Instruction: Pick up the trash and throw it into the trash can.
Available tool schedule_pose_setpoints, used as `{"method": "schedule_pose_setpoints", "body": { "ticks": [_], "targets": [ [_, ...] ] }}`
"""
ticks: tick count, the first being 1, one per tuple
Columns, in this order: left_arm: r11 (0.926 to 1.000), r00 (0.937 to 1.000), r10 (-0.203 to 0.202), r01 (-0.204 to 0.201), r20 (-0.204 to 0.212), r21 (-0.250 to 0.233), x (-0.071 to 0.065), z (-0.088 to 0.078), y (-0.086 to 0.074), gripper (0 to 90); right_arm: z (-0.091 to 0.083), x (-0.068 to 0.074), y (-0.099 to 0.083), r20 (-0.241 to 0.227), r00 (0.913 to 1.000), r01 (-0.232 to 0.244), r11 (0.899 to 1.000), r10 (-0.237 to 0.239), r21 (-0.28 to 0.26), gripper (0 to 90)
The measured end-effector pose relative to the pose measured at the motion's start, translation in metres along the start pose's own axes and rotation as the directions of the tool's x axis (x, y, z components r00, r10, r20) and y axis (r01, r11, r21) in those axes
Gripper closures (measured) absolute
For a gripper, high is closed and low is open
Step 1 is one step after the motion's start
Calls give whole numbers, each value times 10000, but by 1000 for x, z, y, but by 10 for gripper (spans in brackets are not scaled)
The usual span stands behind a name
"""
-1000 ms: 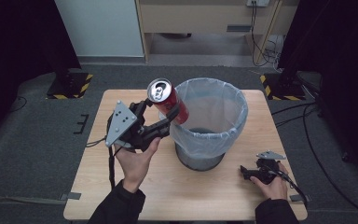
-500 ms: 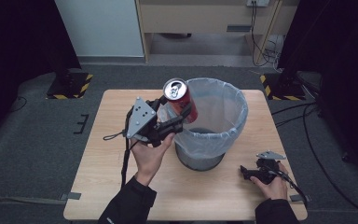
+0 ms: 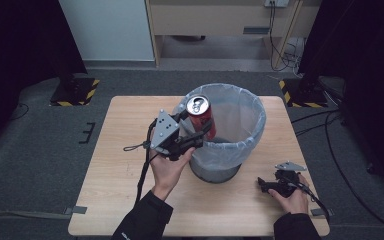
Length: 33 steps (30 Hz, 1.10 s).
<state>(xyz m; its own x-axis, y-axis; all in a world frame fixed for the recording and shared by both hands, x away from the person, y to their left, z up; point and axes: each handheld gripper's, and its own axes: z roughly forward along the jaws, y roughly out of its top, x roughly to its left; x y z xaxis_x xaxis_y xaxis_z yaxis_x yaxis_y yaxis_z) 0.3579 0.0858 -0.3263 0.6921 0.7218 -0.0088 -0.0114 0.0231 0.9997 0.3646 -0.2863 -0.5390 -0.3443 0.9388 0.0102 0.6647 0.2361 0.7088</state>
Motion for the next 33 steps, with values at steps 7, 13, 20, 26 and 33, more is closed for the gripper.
{"method": "schedule_pose_setpoints", "body": {
  "ticks": [7,13,20,26,33],
  "targets": [
    [9999,9999,-107,107,55,37,1,-3,-6,294,0,0,0,1,10000,16,10000,-16,-3,4],
    [9999,10000,15,-14,70,-168,1,-19,-2,277,0,0,0,-10,10000,58,10000,-58,-1,4],
    [9999,9998,99,-101,-194,-126,6,-44,-2,247,0,0,0,-12,9999,103,9999,-103,20,4],
    [10000,9995,4,-5,-330,-45,10,-65,-7,227,0,0,0,-13,9999,103,9999,-103,22,4],
    [9992,9992,27,-11,-407,395,11,-84,-24,212,0,0,0,-14,9999,105,9999,-105,20,4]
  ]
}}
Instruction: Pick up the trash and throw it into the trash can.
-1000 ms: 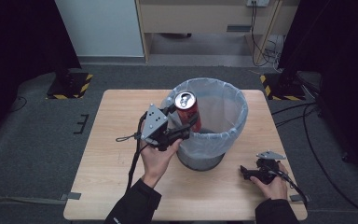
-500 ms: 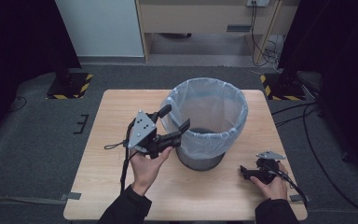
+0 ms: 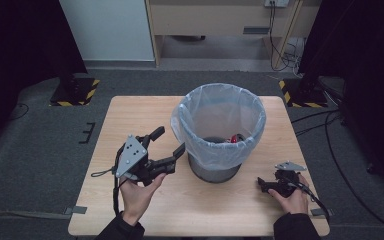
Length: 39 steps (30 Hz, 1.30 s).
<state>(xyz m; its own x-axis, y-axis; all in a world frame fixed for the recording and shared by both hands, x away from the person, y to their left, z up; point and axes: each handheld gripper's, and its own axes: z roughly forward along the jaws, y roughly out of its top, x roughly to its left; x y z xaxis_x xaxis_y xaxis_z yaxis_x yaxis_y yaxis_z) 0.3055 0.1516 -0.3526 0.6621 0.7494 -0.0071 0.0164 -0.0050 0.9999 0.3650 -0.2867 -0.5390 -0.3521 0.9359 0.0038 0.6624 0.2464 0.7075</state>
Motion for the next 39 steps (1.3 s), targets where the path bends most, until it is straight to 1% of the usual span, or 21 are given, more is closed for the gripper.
{"method": "schedule_pose_setpoints", "body": {
  "ticks": [3,6,10,12,15,17,19,22,23,28,29,30,31,32,33,34,35,36,37,38,39],
  "targets": [
    [9998,10000,2,-1,-64,184,1,-7,-9,206,0,0,0,1,10000,-1,10000,1,1,4],
    [9987,9999,46,-38,-148,513,2,-14,-20,201,0,0,0,2,10000,0,10000,0,0,4],
    [9950,9998,56,-36,-200,993,5,-22,-38,197,0,0,0,2,10000,0,10000,0,1,4],
    [9916,9997,53,-24,-221,1292,7,-25,-47,194,0,0,0,2,10000,-2,10000,2,1,4],
    [9840,9996,38,15,-297,1780,10,-30,-62,190,0,0,0,3,10000,-2,10000,2,0,4],
    [9763,9994,-65,136,-336,2160,13,-33,-74,188,0,0,0,3,10000,0,10000,0,0,4],
    [9710,9991,-150,238,-387,2378,15,-36,-84,187,0,0,0,2,10000,-2,10000,2,1,4],
    [9584,9981,-362,490,-503,2812,20,-41,-101,185,0,0,0,3,10000,-1,10000,1,1,4],
    [9530,9977,-421,563,-539,2977,21,-42,-106,183,0,0,0,2,10000,-1,10000,1,-2,4],
    [9215,9955,-500,770,-804,3807,31,-46,-130,169,0,0,0,2,10000,-3,10000,3,-1,4],
    [9109,9942,-543,873,-925,4033,34,-47,-136,168,0,0,0,3,10000,-2,10000,2,-2,4],
    [9041,9935,-555,924,-998,4173,36,-48,-140,167,0,0,0,2,10000,-3,10000,3,-1,4],
    [8945,9917,-615,1048,-1127,4346,39,-49,-145,167,0,0,0,2,10000,-1,10000,1,-3,4],
    [8767,9893,-590,1153,-1335,4671,42,-51,-151,167,0,0,0,2,10000,0,10000,0,-1,4],
    [8640,9878,-491,1163,-1478,4898,45,-52,-154,165,0,0,0,1,10000,-3,10000,3,-1,4],
    [8419,9845,-249,1143,-1737,5274,49,-53,-160,165,0,0,0,3,10000,-4,10000,4,0,4],
    [8215,9813,-88,1167,-1922,5581,52,-54,-164,163,0,0,0,2,10000,0,10000,0,0,4],
    [8010,9785,-40,1267,-2064,5851,56,-55,-168,161,0,0,0,2,10000,-2,10000,2,-1,4],
    [7869,9765,-49,1368,-2156,6017,58,-56,-170,158,0,0,0,4,10000,0,10000,0,1,4],
    [7743,9730,-95,1530,-2304,6141,61,-56,-173,157,0,0,0,4,10000,0,10000,0,0,4],
    [7635,9703,-127,1655,-2417,6243,64,-57,-176,155,0,0,0,3,10000,-1,10000,1,0,4]
  ]
}}
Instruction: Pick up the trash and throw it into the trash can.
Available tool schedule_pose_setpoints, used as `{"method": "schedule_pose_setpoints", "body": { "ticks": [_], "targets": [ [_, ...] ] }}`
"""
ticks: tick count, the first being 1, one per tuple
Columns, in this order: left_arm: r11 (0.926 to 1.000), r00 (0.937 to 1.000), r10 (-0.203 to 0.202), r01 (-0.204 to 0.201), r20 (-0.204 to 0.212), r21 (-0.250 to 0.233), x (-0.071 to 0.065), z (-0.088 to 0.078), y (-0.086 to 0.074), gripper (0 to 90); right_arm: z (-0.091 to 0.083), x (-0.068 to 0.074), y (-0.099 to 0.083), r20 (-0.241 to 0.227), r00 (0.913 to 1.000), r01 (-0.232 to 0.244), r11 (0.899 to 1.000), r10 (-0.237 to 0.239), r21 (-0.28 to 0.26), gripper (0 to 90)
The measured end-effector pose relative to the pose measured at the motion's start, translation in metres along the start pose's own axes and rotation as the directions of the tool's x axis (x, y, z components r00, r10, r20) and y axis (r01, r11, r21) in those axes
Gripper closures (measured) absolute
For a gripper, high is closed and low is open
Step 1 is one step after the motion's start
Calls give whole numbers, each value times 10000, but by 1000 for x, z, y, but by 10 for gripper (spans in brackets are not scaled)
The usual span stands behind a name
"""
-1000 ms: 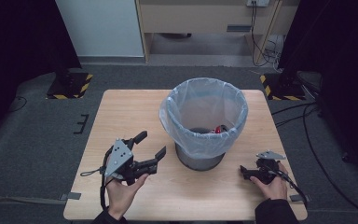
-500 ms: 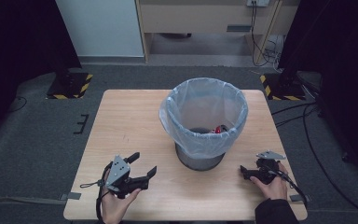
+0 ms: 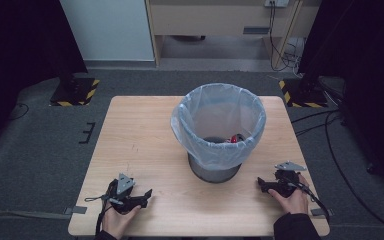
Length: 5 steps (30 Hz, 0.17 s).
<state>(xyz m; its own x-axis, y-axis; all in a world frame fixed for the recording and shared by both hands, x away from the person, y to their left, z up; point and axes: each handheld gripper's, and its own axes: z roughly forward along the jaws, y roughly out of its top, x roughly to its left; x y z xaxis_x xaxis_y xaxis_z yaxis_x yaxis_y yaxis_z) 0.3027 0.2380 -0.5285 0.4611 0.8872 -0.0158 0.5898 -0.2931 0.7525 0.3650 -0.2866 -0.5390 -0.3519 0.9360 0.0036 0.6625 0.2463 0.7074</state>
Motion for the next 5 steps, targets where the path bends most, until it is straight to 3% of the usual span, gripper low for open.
{"method": "schedule_pose_setpoints", "body": {
  "ticks": [5],
  "targets": [
    [9989,9985,-315,329,-440,325,10,4,-4,139,0,0,0,-3,10000,0,10000,0,-1,4]
  ]
}}
